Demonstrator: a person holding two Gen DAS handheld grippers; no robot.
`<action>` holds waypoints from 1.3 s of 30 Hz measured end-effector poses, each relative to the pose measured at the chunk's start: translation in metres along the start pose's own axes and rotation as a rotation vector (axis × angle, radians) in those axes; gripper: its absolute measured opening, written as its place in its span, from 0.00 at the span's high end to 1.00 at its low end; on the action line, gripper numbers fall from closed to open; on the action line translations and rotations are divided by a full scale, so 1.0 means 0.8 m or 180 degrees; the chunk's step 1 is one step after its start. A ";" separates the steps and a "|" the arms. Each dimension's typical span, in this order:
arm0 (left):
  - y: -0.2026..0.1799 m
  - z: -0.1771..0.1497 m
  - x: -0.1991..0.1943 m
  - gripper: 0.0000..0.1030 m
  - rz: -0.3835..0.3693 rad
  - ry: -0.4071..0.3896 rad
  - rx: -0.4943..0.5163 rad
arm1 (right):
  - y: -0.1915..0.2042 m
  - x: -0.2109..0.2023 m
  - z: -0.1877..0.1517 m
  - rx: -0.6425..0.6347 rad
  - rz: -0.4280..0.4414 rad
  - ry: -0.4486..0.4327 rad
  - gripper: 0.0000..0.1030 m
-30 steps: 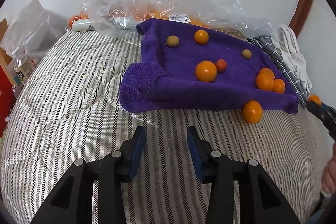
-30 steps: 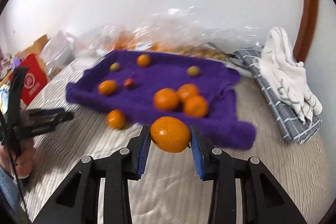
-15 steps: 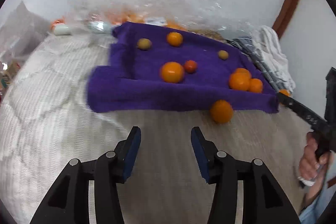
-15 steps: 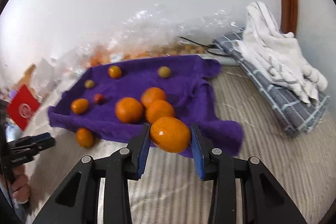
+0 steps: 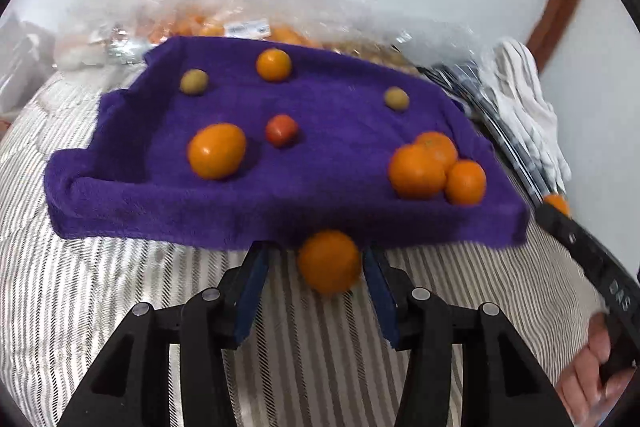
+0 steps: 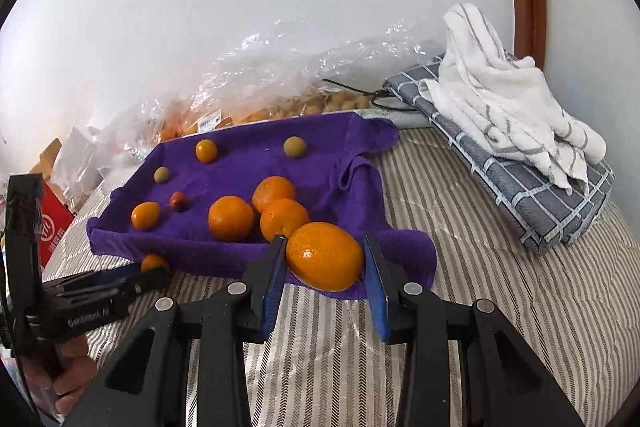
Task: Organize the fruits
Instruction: 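Grasp an orange on the bed with the right gripper while the left gripper grasps another, then carry both oranges over the purple towel with the right and left grippers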
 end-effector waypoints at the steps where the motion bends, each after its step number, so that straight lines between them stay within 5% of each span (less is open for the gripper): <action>1: 0.002 0.001 -0.001 0.61 -0.0041 -0.0023 -0.0015 | 0.000 0.000 0.000 -0.0004 0.0010 -0.0006 0.64; 3: 0.005 0.002 -0.005 0.71 -0.0149 -0.0068 -0.0025 | 0.002 -0.001 0.000 -0.0025 0.0005 -0.0020 0.64; 19: 0.049 -0.005 -0.032 0.71 -0.0320 -0.0235 -0.0412 | 0.005 0.017 -0.010 -0.0001 0.0174 0.0042 0.64; 30: 0.062 0.001 -0.064 0.71 -0.0051 -0.0687 -0.0497 | 0.023 0.009 -0.013 -0.0224 0.0215 -0.0089 0.64; 39: 0.077 0.008 -0.076 0.71 0.0056 -0.0625 -0.0402 | 0.038 0.000 0.003 -0.0111 0.0263 0.0064 0.64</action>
Point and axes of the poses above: each gripper's, at about its wrist camera, not at the fingertips, and x roughly the way its jaws point, y to its left, z to its top, the point moved 1 cm from there along x, roughly the way its jaws point, and after that the axes turned 11 degrees about z, right-handed, at the moved point
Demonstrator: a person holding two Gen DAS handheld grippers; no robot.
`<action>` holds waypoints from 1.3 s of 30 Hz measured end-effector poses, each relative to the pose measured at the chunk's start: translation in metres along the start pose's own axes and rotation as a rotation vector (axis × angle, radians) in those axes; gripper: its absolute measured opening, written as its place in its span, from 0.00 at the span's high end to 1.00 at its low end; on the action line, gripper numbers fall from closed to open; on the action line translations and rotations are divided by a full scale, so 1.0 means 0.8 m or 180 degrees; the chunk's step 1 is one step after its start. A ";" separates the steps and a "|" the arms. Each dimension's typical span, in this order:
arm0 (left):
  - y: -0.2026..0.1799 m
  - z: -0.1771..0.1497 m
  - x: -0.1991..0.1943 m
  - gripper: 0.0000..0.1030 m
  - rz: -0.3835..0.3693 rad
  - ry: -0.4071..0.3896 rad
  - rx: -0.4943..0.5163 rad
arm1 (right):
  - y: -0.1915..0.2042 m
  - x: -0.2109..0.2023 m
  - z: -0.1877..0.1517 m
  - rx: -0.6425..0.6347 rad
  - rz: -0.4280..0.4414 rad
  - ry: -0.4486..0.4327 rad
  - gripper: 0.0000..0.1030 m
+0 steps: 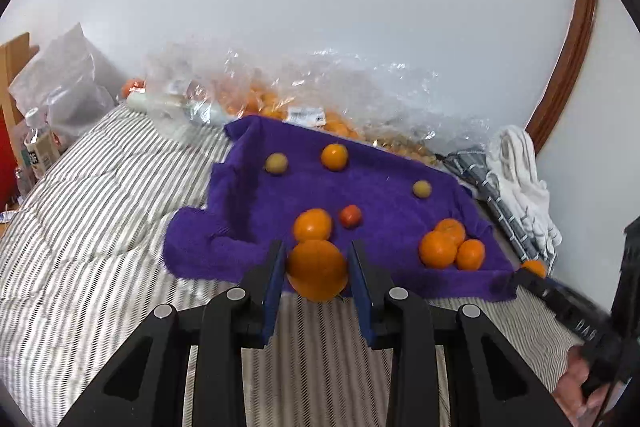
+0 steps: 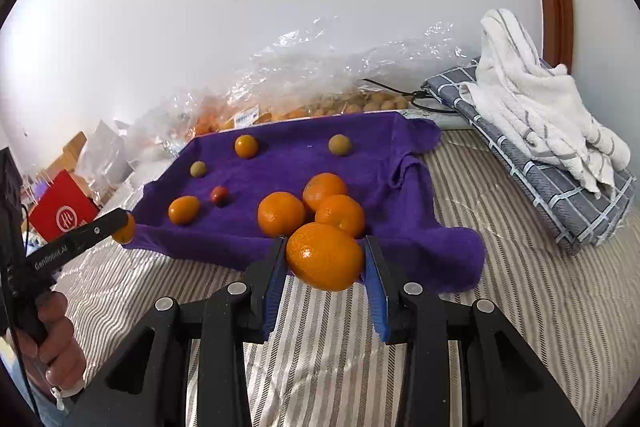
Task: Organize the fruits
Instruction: 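Carry both oranges over the purple towel with the right and left grippers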
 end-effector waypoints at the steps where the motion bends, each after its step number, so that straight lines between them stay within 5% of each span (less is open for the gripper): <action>1: 0.004 0.001 0.001 0.71 -0.0037 0.0073 -0.0006 | 0.004 -0.002 0.004 -0.0036 -0.0006 0.0011 0.64; 9: 0.041 0.041 -0.020 0.71 -0.0172 0.0079 -0.0256 | 0.038 -0.014 0.057 -0.0268 -0.0025 0.0054 0.64; 22: 0.028 0.090 -0.033 0.71 -0.0087 -0.0015 -0.0009 | 0.044 -0.004 0.107 -0.0193 -0.0061 -0.0053 0.64; 39: -0.002 0.136 0.022 0.71 0.0024 0.0101 0.0176 | 0.015 0.028 0.142 -0.0102 -0.0084 -0.0062 0.64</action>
Point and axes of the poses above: each gripper's, at about its wrist camera, not at the fingertips, and x roughly the way its jaws point, y to its left, z to its top, the point moved 1 cm from there along x, roughly the way its jaws point, and after that the axes turned 11 degrees about z, right-handed, at the moved point
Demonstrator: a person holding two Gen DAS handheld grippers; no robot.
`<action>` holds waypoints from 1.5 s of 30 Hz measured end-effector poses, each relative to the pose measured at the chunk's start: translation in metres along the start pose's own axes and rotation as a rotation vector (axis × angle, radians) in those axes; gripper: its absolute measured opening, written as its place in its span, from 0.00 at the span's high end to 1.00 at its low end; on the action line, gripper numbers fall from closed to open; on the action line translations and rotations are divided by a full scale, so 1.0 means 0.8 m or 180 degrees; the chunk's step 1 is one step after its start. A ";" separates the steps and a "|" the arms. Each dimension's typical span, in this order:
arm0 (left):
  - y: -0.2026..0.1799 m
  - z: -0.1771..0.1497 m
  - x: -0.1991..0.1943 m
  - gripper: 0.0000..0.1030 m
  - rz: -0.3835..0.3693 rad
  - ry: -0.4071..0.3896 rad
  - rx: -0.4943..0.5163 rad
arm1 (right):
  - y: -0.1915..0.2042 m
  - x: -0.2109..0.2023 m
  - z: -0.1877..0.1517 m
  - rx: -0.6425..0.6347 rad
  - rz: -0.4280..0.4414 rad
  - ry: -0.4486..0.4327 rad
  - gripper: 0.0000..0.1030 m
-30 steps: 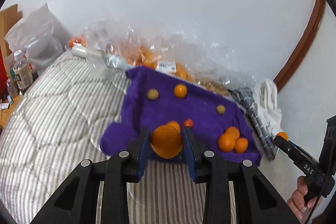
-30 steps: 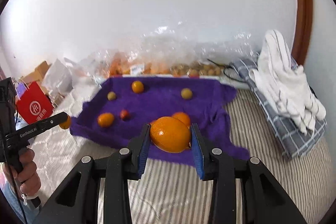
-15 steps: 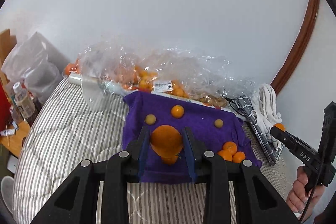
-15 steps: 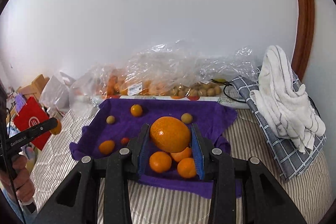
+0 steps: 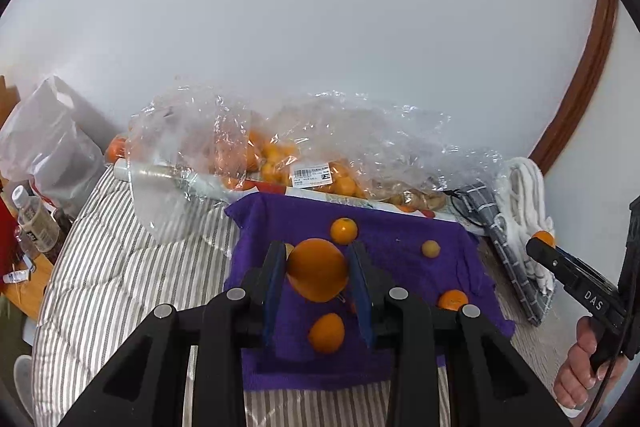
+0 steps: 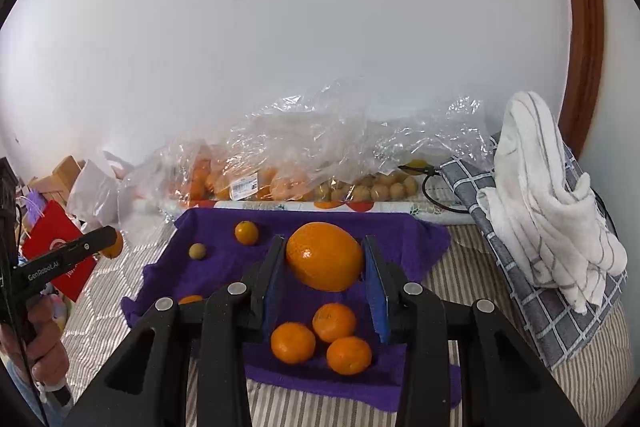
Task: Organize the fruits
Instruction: 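Carry both oranges over the purple towel with the right and left grippers, then open both grippers to release the oranges onto the towel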
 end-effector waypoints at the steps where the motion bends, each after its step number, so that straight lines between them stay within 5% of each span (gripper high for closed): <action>1: -0.001 0.002 0.005 0.71 0.0001 -0.0006 0.0004 | -0.002 0.006 0.001 -0.0003 -0.0002 0.0019 0.64; 23: -0.011 -0.041 0.122 0.71 0.0138 0.0475 0.0353 | -0.064 0.138 -0.052 0.0188 -0.0142 0.0718 0.64; 40: -0.011 -0.051 0.133 0.71 0.0150 0.0490 0.0358 | -0.066 0.130 -0.060 0.0177 -0.0164 0.0664 0.58; 45: -0.015 -0.046 0.109 0.69 0.0218 0.0295 0.0401 | -0.058 0.108 -0.054 0.0198 -0.0166 0.0600 0.58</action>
Point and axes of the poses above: each gripper's, at about its wrist camera, not at the fingertips, and x roughly the way its jaws point, y to its left, z to its top, the point moved 1 cm from there along x, roughly the way its jaws point, and after that the axes turned 11 degrees about z, right-handed, at the moved point
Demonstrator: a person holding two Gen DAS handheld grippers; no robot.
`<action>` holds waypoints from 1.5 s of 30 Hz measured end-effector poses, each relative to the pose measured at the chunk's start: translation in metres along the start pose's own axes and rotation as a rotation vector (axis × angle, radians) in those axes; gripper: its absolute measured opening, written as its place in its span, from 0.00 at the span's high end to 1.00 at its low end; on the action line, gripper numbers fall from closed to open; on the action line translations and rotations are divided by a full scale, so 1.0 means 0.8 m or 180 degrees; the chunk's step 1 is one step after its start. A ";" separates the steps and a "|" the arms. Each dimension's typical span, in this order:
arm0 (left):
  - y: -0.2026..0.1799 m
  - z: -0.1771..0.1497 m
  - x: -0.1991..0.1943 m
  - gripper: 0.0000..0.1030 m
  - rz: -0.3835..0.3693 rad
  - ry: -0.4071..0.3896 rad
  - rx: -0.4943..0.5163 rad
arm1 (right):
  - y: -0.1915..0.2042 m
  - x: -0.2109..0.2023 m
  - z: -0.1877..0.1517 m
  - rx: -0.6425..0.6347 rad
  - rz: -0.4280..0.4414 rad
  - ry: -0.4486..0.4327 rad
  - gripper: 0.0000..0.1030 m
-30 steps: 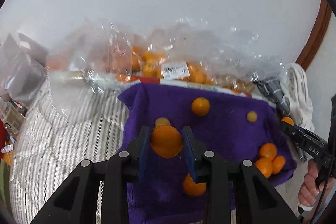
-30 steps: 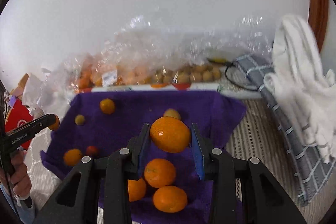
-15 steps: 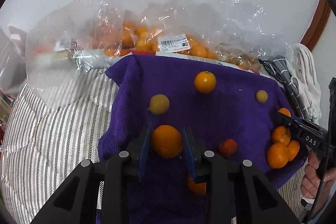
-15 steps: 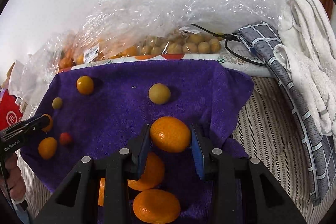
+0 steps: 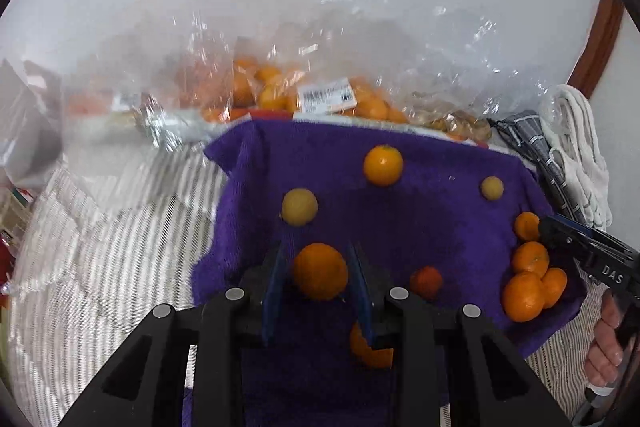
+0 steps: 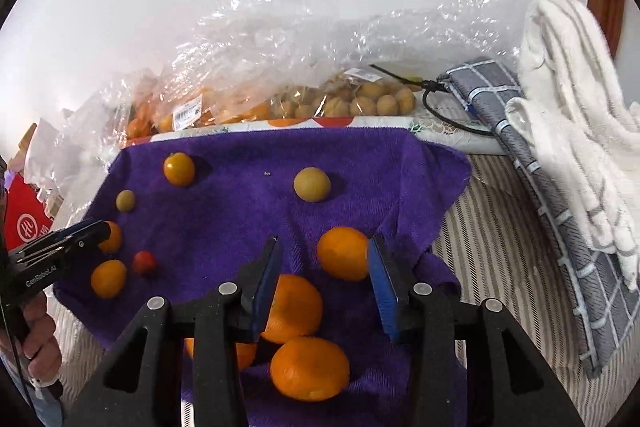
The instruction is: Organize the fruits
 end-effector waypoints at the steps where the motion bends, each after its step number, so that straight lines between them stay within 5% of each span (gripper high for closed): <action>1: -0.001 0.002 -0.012 0.68 0.0038 -0.0065 0.0009 | 0.004 -0.009 0.001 -0.0004 -0.0001 -0.0026 0.58; 6: -0.006 0.006 -0.073 0.59 -0.0018 -0.0288 -0.0066 | 0.030 -0.071 -0.002 -0.0086 -0.0043 -0.0165 0.58; 15: -0.021 -0.053 -0.198 0.52 -0.0020 -0.0493 -0.0019 | 0.068 -0.188 -0.050 -0.0194 -0.0130 -0.0326 0.55; 17: -0.022 -0.069 -0.221 0.50 0.0029 -0.0538 -0.0013 | 0.071 -0.206 -0.064 -0.0157 -0.0128 -0.0336 0.45; 19: -0.024 -0.086 -0.246 0.45 0.0095 -0.0588 -0.0045 | 0.078 -0.230 -0.086 -0.0162 -0.0187 -0.0349 0.23; 27: -0.026 -0.135 -0.327 0.28 0.0122 -0.0804 -0.0041 | 0.119 -0.320 -0.152 -0.0294 -0.0377 -0.0773 0.03; 45: -0.038 -0.187 -0.386 0.24 0.0385 -0.1138 0.0073 | 0.152 -0.371 -0.209 -0.0368 -0.0451 -0.0929 0.01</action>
Point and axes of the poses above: each gripper's, at about its wrist camera, not at the fingertips, and x roughly the way its jaws point, y to its left, z to its top, the point moved 1 cm from there along x, roughly the way its jaws point, and after that the axes turned 11 degrees about z, right-handed, at the moved point
